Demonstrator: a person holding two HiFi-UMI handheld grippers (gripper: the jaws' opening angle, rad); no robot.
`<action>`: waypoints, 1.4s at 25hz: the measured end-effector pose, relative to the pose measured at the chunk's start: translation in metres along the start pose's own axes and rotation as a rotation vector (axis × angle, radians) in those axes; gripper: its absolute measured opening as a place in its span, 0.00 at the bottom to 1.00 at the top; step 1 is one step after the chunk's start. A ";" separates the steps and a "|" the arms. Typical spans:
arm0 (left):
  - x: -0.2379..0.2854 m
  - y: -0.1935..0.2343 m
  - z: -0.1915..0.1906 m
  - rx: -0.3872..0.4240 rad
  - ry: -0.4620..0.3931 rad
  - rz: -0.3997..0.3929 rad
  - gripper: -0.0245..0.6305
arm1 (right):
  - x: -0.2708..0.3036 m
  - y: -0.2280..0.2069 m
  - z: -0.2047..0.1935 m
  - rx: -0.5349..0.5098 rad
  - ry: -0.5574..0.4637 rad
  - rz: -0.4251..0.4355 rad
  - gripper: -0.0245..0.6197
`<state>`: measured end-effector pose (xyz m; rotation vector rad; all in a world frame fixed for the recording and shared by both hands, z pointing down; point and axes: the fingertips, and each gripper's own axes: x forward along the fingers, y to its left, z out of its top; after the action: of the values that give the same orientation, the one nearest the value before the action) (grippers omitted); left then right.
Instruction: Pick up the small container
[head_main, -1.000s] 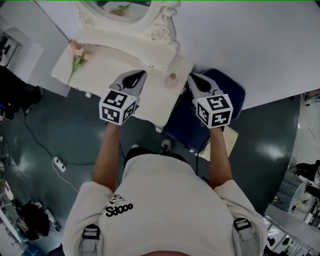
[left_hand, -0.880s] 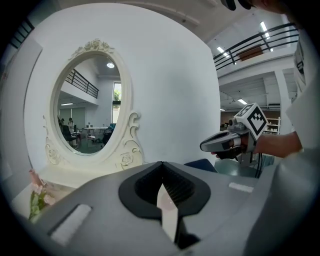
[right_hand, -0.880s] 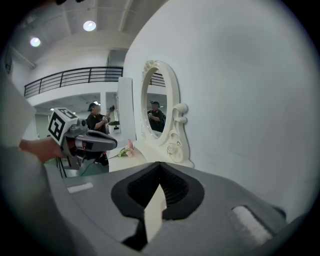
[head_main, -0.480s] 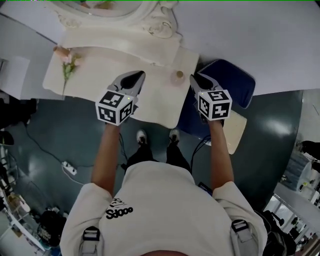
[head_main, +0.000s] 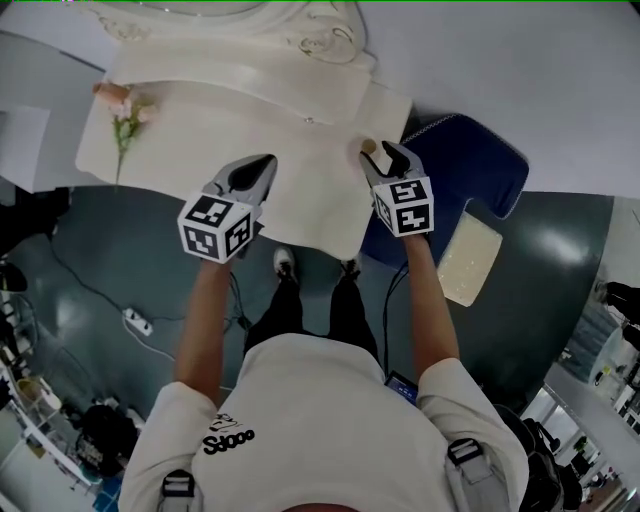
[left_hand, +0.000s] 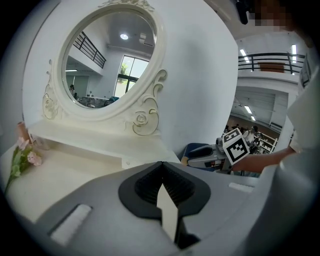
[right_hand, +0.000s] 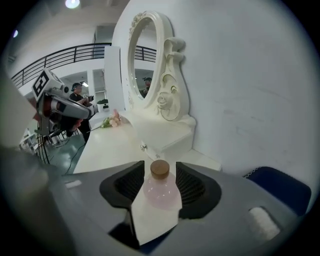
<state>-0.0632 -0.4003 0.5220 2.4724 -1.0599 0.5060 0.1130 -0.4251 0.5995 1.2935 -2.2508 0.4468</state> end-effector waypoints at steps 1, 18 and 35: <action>0.000 0.002 -0.004 -0.007 0.002 0.003 0.07 | 0.006 0.001 -0.004 -0.017 0.001 0.002 0.35; -0.020 0.005 -0.041 -0.026 0.030 0.024 0.07 | 0.049 -0.002 -0.008 -0.013 -0.113 -0.050 0.22; -0.069 -0.008 0.030 0.136 -0.115 0.075 0.07 | -0.066 0.037 0.095 -0.063 -0.197 -0.009 0.22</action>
<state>-0.0967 -0.3682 0.4617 2.6154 -1.2044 0.4785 0.0845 -0.4085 0.4827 1.3670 -2.3979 0.2521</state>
